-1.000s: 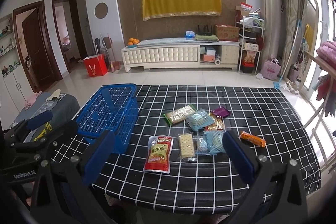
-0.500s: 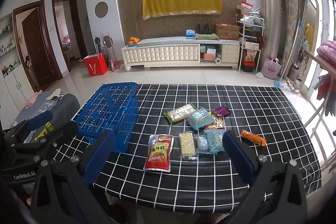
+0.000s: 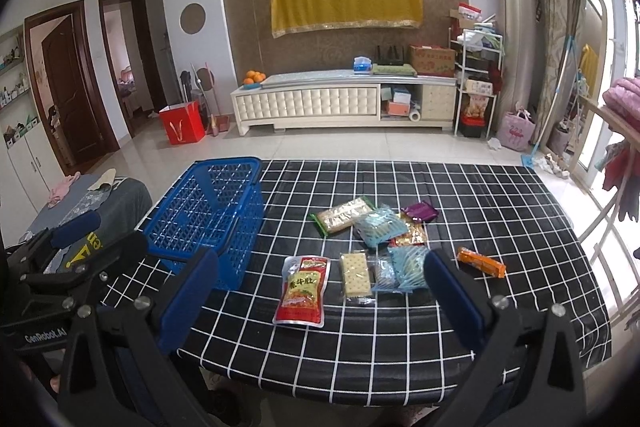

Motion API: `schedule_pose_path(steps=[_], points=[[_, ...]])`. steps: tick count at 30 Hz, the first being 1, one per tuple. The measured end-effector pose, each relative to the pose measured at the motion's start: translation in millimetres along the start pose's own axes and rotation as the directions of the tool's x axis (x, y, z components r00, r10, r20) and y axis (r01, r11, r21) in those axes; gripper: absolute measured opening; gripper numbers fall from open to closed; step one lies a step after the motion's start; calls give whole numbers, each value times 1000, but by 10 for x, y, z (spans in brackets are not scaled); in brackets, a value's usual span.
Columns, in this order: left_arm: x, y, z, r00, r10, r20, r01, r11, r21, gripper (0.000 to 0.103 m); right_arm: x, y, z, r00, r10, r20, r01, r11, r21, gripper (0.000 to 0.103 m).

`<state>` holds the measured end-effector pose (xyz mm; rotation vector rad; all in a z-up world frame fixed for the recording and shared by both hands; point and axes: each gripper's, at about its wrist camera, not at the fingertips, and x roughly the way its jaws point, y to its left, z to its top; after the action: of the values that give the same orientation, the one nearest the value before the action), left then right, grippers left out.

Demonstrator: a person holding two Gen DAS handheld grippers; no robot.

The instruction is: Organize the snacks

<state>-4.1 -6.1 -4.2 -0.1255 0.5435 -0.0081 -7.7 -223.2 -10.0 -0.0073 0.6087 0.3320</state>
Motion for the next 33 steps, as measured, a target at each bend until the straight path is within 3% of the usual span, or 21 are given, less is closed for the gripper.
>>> schedule_pose_path(steps=[15, 24, 28, 33], points=[[18, -28, 74, 1000, -9, 7, 9, 1000, 13, 103, -1, -20, 76, 1000, -13, 15, 13, 1000, -15, 103], [369, -91, 242, 999, -22, -43, 23, 999, 25, 103, 173, -240, 211, 986, -148, 70, 150, 988, -26, 103], [652, -127, 289, 995, -29, -94, 32, 999, 27, 103, 403, -498, 257, 990, -138, 0, 138, 990, 42, 103], [1113, -162, 291, 980, -69, -188, 68, 998, -12, 103, 789, -701, 233, 989, -100, -112, 105, 994, 40, 103]])
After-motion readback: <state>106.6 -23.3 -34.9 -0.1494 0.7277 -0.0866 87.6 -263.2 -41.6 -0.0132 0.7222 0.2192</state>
